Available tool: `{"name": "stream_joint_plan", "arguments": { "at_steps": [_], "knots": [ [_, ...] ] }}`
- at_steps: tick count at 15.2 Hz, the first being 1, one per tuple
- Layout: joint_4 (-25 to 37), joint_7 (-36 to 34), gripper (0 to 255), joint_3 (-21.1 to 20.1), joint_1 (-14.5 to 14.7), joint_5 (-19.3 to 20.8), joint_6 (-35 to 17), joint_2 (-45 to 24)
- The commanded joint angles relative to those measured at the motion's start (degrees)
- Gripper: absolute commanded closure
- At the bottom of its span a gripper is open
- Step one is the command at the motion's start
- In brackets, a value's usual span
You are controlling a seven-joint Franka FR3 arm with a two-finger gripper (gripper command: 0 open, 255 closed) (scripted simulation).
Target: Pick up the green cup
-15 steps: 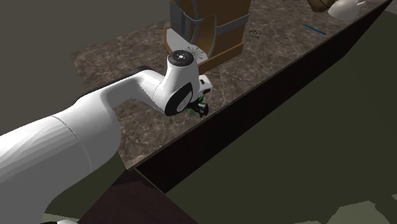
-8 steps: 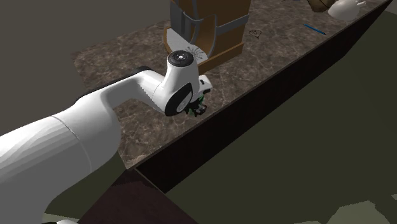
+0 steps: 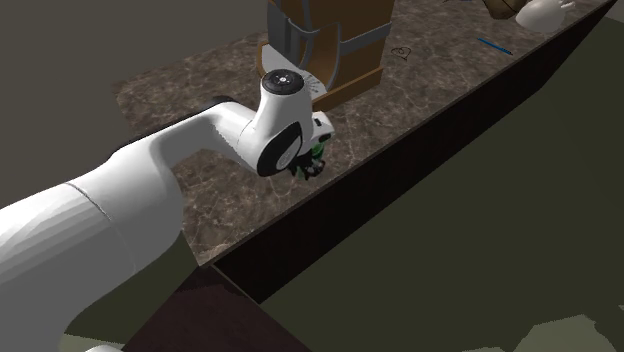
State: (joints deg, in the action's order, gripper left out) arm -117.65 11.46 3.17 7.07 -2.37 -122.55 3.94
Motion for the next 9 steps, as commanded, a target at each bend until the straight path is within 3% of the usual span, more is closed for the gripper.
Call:
{"name": "stream_joint_plan", "arguments": {
  "at_steps": [1, 9],
  "knots": [
    [1.28, -0.07, 255, 0.02, -0.02, 0.07, 1.66, 0.42],
    [6.48, -0.36, 255, 0.00, -0.04, 0.25, 7.73, 1.31]
  ]
}}
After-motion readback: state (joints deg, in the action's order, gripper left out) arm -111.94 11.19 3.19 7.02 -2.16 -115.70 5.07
